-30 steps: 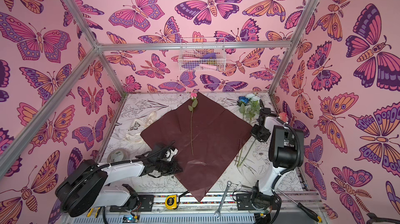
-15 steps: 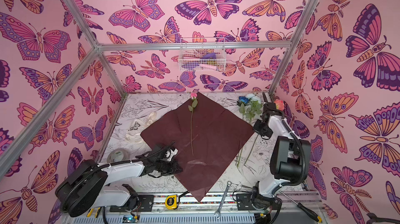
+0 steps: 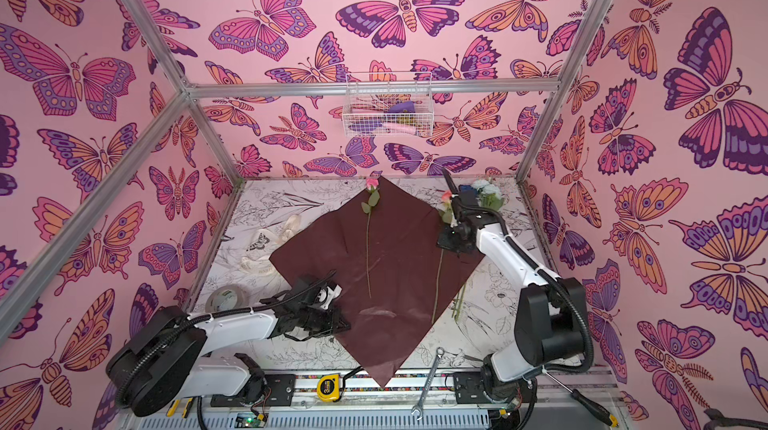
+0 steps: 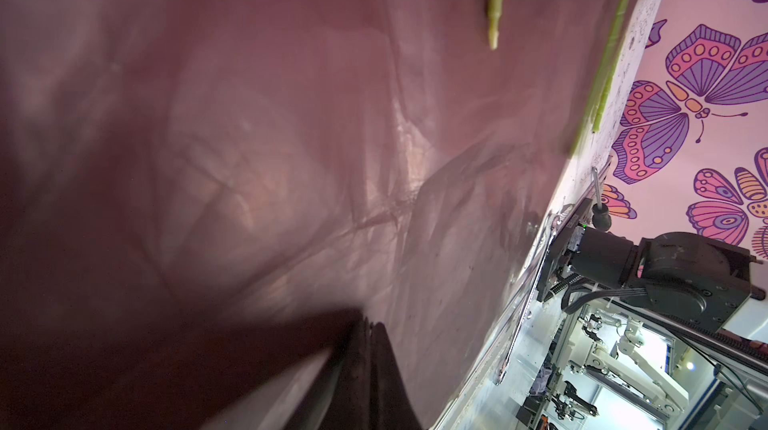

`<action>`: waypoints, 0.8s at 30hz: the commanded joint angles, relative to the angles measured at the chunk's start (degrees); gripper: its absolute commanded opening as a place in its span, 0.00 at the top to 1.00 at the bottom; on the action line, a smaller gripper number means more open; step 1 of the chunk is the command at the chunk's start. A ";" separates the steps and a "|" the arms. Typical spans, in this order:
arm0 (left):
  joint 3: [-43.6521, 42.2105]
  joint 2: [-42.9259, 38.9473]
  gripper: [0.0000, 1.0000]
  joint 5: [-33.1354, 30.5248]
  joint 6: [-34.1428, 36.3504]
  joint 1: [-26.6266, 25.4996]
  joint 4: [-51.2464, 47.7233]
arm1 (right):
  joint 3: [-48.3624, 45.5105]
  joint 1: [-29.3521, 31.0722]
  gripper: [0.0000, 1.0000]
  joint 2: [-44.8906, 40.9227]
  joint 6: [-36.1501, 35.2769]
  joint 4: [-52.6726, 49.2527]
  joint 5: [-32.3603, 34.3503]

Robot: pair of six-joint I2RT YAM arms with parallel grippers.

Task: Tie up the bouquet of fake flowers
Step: 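Grasp a second pink rose stem with the right gripper, then carry the second pink rose onto the paper beside the first rose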

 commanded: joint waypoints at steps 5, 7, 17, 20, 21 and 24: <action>-1.22 0.92 1.00 -2.10 0.19 -0.31 -2.40 | 12.13 8.68 1.00 13.82 4.88 4.93 -1.17; -1.24 0.92 1.00 -1.84 0.22 -0.25 -2.41 | 14.94 8.67 1.00 16.30 5.02 2.87 1.09; -1.06 0.92 1.00 -1.71 0.04 -0.24 -2.51 | 13.00 2.59 0.83 16.44 -0.40 -2.53 10.08; -1.06 0.75 1.00 -2.23 -0.24 -0.31 -3.06 | 10.63 1.13 0.75 15.59 -2.50 -1.69 10.54; -1.06 0.59 1.00 -2.41 -0.41 -0.29 -3.34 | 10.30 0.77 0.73 15.56 -2.94 -1.44 10.68; -1.48 0.11 1.00 -2.72 -1.20 -0.27 -3.52 | 9.98 -0.36 0.69 15.95 -4.19 -1.08 10.64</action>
